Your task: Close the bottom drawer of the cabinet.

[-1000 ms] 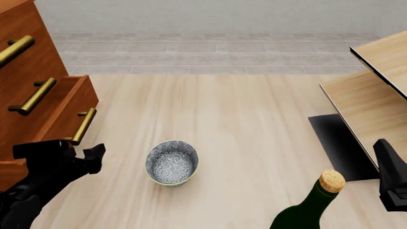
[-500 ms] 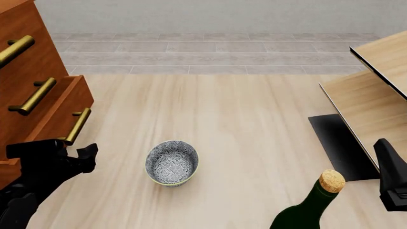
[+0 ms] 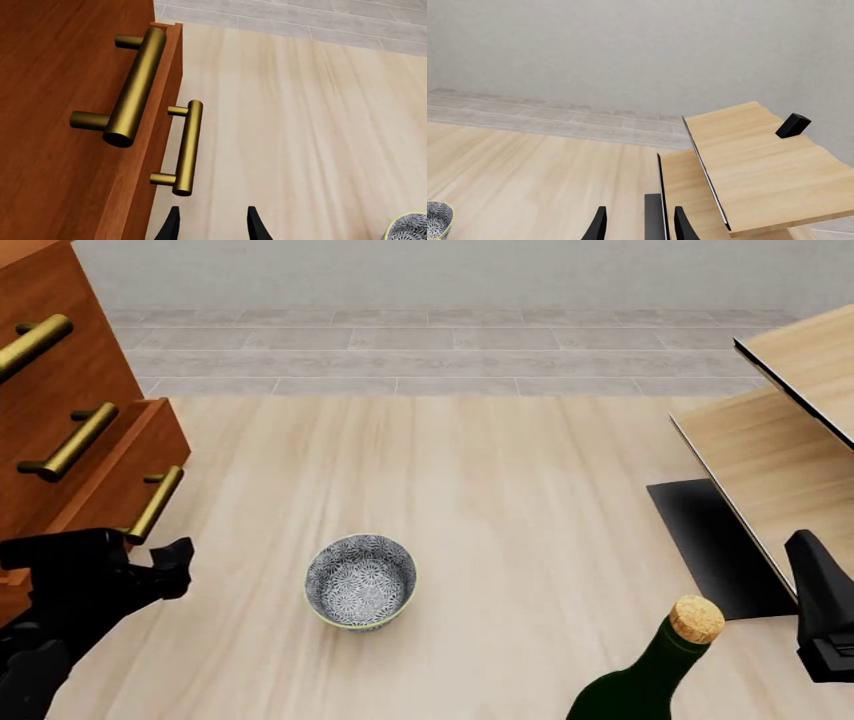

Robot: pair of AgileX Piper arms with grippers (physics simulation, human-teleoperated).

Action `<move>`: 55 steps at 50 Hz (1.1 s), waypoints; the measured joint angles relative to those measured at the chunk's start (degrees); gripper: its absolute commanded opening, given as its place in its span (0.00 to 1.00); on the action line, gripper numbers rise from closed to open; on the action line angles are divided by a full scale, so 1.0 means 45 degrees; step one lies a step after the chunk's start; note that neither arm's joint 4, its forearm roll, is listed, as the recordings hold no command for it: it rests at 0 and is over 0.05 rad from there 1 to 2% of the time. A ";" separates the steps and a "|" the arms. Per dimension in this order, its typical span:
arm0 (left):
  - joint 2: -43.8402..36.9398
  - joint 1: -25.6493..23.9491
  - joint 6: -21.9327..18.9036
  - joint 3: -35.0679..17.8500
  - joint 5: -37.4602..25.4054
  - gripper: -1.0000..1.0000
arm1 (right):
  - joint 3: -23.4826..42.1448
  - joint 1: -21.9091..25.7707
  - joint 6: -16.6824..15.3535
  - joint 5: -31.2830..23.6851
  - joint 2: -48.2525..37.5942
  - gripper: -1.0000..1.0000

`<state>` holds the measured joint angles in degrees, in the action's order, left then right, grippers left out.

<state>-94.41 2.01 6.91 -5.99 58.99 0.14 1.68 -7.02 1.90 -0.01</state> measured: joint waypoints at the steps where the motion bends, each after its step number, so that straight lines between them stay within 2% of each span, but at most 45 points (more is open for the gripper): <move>1: 0.0024 0.0024 -0.0015 -0.0007 -0.0025 1.00 | 0.0000 0.0001 -0.0001 0.0001 0.0000 1.00; 55: -0.0433 0.1452 -0.0377 -0.0445 -0.0038 1.00 | 0.0006 -0.0046 0.0008 0.0014 0.0000 1.00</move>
<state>-96.36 8.54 5.21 -7.99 58.82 0.17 1.48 -6.98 1.97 -0.01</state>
